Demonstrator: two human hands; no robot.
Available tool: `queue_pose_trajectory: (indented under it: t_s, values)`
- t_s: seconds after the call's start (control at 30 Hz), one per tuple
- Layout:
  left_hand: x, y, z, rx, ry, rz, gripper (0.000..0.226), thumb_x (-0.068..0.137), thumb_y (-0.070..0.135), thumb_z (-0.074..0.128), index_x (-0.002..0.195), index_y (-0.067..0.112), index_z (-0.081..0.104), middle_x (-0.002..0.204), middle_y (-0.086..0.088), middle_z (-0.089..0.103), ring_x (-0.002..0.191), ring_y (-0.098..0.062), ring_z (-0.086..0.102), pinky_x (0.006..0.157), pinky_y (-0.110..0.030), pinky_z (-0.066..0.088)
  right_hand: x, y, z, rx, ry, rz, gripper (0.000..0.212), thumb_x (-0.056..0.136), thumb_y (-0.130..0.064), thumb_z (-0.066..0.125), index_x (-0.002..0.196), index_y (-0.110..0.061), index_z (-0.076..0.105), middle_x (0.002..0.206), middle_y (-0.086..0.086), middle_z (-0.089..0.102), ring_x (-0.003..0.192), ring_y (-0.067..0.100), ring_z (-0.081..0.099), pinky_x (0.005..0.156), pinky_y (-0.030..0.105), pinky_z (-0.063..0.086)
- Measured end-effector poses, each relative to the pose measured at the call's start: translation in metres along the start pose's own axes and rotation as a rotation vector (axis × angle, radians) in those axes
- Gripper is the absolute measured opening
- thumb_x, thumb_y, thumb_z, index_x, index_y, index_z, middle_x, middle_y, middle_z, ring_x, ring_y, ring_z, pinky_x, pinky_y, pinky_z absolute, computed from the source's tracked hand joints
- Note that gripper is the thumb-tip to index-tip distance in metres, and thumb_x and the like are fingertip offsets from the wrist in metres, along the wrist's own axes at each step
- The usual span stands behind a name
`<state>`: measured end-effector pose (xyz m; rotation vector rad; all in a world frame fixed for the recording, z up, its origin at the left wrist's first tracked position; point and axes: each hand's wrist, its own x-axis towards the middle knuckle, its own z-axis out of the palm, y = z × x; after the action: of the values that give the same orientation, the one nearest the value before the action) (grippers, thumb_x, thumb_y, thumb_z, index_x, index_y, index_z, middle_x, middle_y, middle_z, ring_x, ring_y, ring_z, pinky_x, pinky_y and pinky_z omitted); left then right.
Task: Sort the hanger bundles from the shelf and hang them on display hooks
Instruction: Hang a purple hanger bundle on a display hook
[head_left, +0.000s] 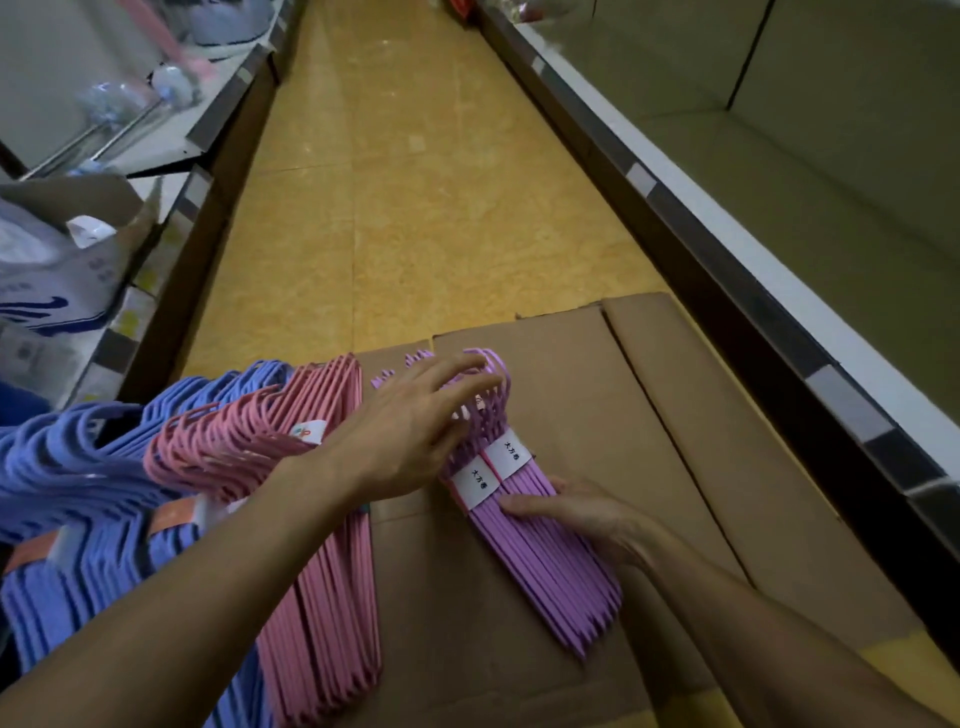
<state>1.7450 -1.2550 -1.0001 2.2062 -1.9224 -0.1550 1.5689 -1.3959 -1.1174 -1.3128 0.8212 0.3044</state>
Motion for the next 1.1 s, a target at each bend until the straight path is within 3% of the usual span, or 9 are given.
queue_pose_trajectory:
  t_s: [0.1,0.17,0.27,0.4,0.5,0.57,0.67,0.93,1.1]
  values:
    - [0.002,-0.002,0.003,-0.041,0.006,0.021,0.057,0.095,0.012,0.058,0.149,0.020,0.041,0.158,-0.003,0.033,0.144,-0.026,0.034,0.113,-0.046,0.035,0.000,0.001,0.000,-0.043,0.008,-0.005,0.056,0.068,-0.051,0.085,0.114,-0.025,0.068,0.098,-0.003,0.077,0.086,0.013,0.075,0.070,0.028,0.058]
    - [0.002,-0.004,0.004,-0.067,0.021,0.041,0.058,0.093,0.009,0.059,0.148,0.019,0.043,0.157,-0.004,0.034,0.143,-0.026,0.035,0.113,-0.045,0.036,-0.002,0.001,0.000,-0.104,0.021,-0.035,0.064,0.065,-0.057,0.084,0.118,-0.027,0.065,0.102,-0.003,0.076,0.089,0.013,0.074,0.080,0.033,0.060]
    - [0.004,-0.003,0.007,-0.082,0.032,0.043,0.058,0.093,0.007,0.058,0.148,0.019,0.043,0.157,-0.005,0.035,0.141,-0.026,0.037,0.113,-0.044,0.036,-0.006,-0.002,0.003,-0.157,0.093,-0.122,0.094,0.059,-0.061,0.087,0.138,-0.026,0.048,0.122,-0.004,0.066,0.102,0.015,0.070,0.095,0.042,0.056]
    - [0.013,0.002,0.009,-0.129,0.061,0.038,0.054,0.093,0.003,0.057,0.144,0.013,0.048,0.154,-0.009,0.039,0.140,-0.028,0.039,0.113,-0.044,0.034,-0.014,-0.010,0.025,-0.281,0.368,-0.221,0.137,0.045,-0.075,0.082,0.155,-0.029,0.014,0.149,0.000,0.037,0.133,0.023,0.043,0.108,0.047,0.042]
    - [0.019,0.005,0.010,-0.143,0.078,0.034,0.052,0.092,0.001,0.057,0.142,0.011,0.051,0.152,-0.009,0.041,0.138,-0.028,0.040,0.114,-0.036,0.031,-0.014,-0.006,0.051,-0.488,0.471,-0.193,0.140,0.046,-0.077,0.078,0.154,-0.033,0.001,0.151,0.003,0.029,0.139,0.028,0.032,0.111,0.052,0.034]
    - [0.020,0.006,0.010,-0.152,0.091,0.032,0.050,0.092,0.002,0.057,0.141,0.010,0.052,0.150,-0.010,0.043,0.137,-0.028,0.041,0.112,-0.033,0.030,-0.011,0.002,0.065,-0.659,0.530,-0.140,0.138,0.057,-0.072,0.076,0.153,-0.034,-0.016,0.156,0.006,0.021,0.142,0.031,0.024,0.113,0.051,0.028]
    - [0.019,0.005,0.009,-0.152,0.102,0.041,0.047,0.094,0.004,0.057,0.141,0.009,0.052,0.149,-0.010,0.045,0.136,-0.027,0.042,0.112,-0.034,0.032,-0.004,0.011,0.075,-0.787,0.659,-0.146,0.124,0.075,-0.060,0.070,0.151,-0.030,-0.023,0.152,0.009,0.022,0.137,0.030,0.027,0.109,0.048,0.030]
    - [0.016,-0.002,0.000,-0.217,0.061,-0.010,0.045,0.099,0.015,0.054,0.143,0.016,0.049,0.152,0.001,0.042,0.138,-0.014,0.038,0.107,-0.015,0.024,0.006,0.018,0.087,-0.863,0.808,-0.136,0.116,0.078,-0.049,0.067,0.150,-0.026,-0.021,0.146,0.013,0.029,0.131,0.030,0.033,0.104,0.047,0.035]
    - [0.017,0.001,-0.012,-0.300,0.104,-0.085,0.041,0.099,0.017,0.053,0.141,0.015,0.052,0.145,0.000,0.050,0.133,-0.011,0.043,0.101,-0.011,0.026,0.005,0.012,0.079,-0.714,0.801,-0.195,0.099,0.078,-0.041,0.064,0.151,-0.033,-0.002,0.136,0.008,0.040,0.124,0.029,0.040,0.100,0.046,0.036]
